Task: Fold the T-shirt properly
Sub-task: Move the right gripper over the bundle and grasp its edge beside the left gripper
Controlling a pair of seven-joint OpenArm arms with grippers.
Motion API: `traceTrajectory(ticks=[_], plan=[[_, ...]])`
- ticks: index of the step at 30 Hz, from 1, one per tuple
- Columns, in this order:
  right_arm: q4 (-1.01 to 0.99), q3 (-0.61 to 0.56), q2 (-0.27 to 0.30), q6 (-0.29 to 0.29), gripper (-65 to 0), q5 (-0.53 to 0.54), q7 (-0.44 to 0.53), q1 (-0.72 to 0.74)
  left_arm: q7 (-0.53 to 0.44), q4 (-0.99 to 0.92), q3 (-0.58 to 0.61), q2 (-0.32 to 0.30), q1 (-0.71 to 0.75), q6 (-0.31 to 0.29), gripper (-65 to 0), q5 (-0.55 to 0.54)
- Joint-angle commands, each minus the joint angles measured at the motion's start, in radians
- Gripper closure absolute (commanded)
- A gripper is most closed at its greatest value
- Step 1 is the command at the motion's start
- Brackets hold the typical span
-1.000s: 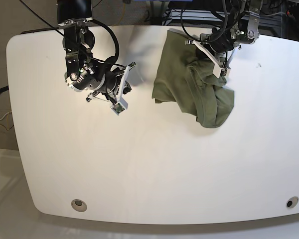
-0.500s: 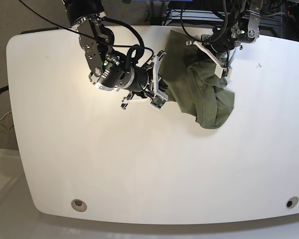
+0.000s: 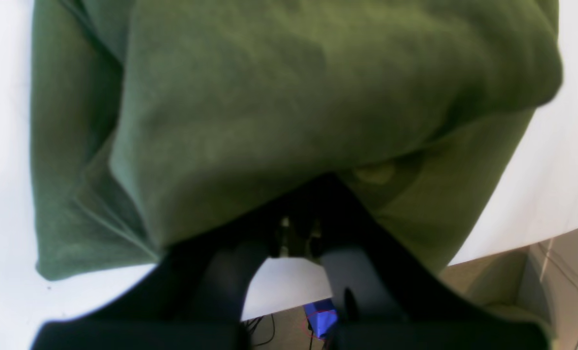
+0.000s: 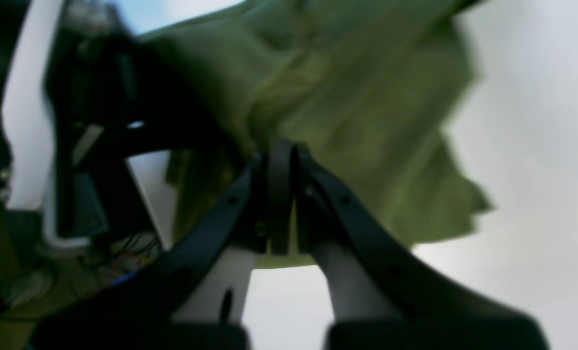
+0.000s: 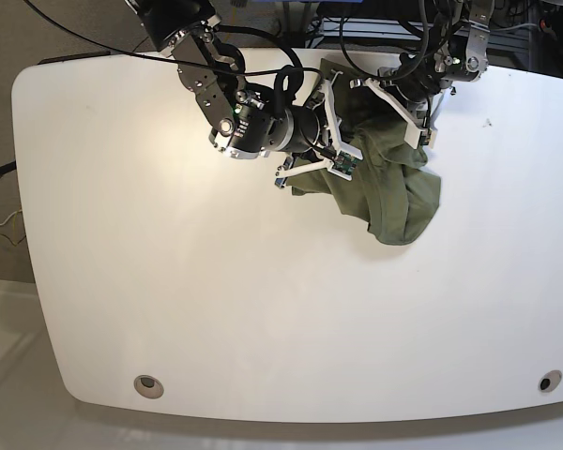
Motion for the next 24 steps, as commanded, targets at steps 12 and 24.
traceTrajectory(ticks=[12, 24], plan=[[-0.147, -0.019, -0.002, 0.000, 0.0, 0.004, 0.018, 0.037, 0.013, -0.001, 0.009, -0.002, 0.006, 0.012, 0.0, 0.026], [-0.217, -0.218, -0.030, -0.007, 0.0, 0.004, 0.019, 0.143, 0.013, -0.001, 0.069, -0.002, 0.000, 0.012, 0.0, 0.026]])
